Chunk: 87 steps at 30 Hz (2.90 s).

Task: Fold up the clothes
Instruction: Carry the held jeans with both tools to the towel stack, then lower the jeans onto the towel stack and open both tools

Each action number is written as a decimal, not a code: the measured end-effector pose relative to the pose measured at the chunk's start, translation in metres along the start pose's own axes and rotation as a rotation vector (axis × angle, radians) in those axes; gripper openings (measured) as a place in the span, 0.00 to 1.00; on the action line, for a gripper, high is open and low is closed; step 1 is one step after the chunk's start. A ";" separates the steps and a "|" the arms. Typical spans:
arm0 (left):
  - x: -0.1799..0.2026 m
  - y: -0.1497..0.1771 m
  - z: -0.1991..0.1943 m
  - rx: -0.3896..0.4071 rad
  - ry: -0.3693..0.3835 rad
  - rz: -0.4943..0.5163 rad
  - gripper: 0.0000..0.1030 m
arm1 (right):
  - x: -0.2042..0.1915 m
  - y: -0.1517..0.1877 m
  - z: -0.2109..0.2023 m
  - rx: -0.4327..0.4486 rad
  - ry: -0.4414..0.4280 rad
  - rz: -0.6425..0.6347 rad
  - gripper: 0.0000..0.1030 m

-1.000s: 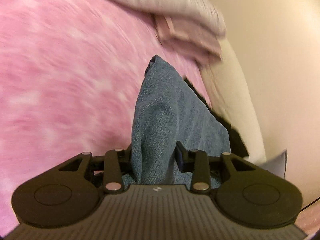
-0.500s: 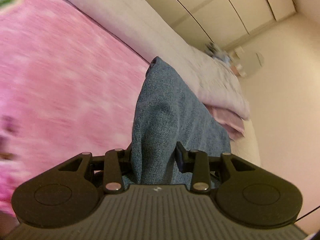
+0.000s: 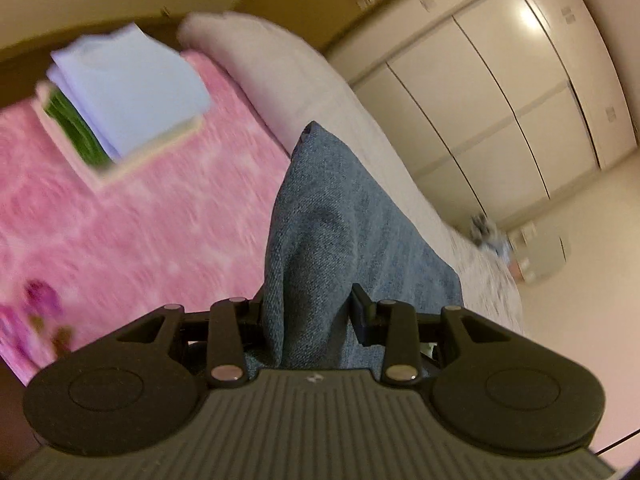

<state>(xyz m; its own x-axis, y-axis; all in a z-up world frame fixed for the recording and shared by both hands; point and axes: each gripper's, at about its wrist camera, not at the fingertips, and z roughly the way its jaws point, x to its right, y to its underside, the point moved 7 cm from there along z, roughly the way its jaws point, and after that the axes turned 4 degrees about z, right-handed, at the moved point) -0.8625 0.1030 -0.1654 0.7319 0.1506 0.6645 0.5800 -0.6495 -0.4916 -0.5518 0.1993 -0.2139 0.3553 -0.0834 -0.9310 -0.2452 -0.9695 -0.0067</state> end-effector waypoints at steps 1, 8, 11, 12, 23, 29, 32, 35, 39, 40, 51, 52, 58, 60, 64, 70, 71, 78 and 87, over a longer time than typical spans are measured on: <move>-0.008 -0.011 -0.006 0.024 -0.013 -0.010 0.31 | -0.009 -0.003 0.017 -0.021 -0.007 -0.008 0.30; -0.064 -0.094 -0.023 0.083 -0.067 -0.031 0.31 | -0.055 -0.013 0.128 -0.121 -0.024 -0.049 0.30; -0.096 -0.141 -0.015 0.059 -0.050 0.005 0.31 | -0.067 -0.019 0.171 -0.094 -0.038 -0.021 0.30; -0.108 -0.157 -0.008 0.046 -0.045 0.018 0.31 | -0.069 -0.021 0.186 -0.079 -0.040 -0.008 0.30; -0.218 -0.299 0.088 -0.156 -0.009 0.097 0.31 | -0.064 -0.068 0.334 0.103 0.002 0.190 0.30; -0.251 -0.344 0.148 -0.225 0.001 0.098 0.31 | -0.054 -0.113 0.389 0.155 0.025 0.259 0.31; -0.260 -0.355 0.173 -0.256 -0.005 0.097 0.31 | -0.045 -0.132 0.406 0.168 0.047 0.286 0.31; -0.267 -0.365 0.197 -0.289 -0.004 0.095 0.31 | -0.037 -0.147 0.417 0.182 0.062 0.310 0.31; -0.276 -0.368 0.226 -0.321 -0.004 0.089 0.31 | -0.025 -0.162 0.424 0.197 0.090 0.332 0.31; -0.279 -0.367 0.234 -0.325 -0.007 0.087 0.32 | -0.023 -0.165 0.425 0.199 0.102 0.330 0.31; -0.310 -0.364 0.232 -0.246 -0.142 0.104 0.32 | -0.010 -0.183 0.427 0.244 0.389 0.104 0.53; -0.309 -0.369 0.220 -0.211 -0.172 0.128 0.31 | -0.018 -0.181 0.418 0.276 0.418 0.037 0.53; -0.267 -0.354 0.153 -0.134 -0.169 0.335 0.16 | -0.081 -0.131 0.400 0.296 0.689 -0.650 0.32; -0.263 -0.336 0.155 -0.158 -0.165 0.369 0.14 | -0.079 -0.109 0.409 0.230 0.662 -0.697 0.25; -0.289 -0.303 0.178 -0.208 -0.259 0.385 0.12 | -0.049 -0.082 0.432 0.148 0.684 -0.667 0.20; -0.314 -0.298 0.181 -0.196 -0.317 0.341 0.09 | -0.033 -0.087 0.446 0.127 0.677 -0.591 0.20; -0.312 -0.302 0.172 -0.181 -0.317 0.352 0.08 | -0.038 -0.087 0.441 0.133 0.683 -0.579 0.20; -0.303 -0.289 0.137 -0.168 -0.275 0.398 0.08 | -0.053 -0.051 0.431 0.061 0.671 -0.642 0.20; -0.313 -0.273 0.147 -0.176 -0.363 0.385 0.05 | -0.039 -0.041 0.454 0.006 0.773 -0.729 0.20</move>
<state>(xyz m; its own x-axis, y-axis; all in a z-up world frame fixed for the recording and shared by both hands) -1.1976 0.3432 -0.3222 0.9734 0.1046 0.2040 0.2008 -0.8182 -0.5387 -0.9653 0.3471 -0.3434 0.8945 0.3911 -0.2165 0.2542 -0.8434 -0.4733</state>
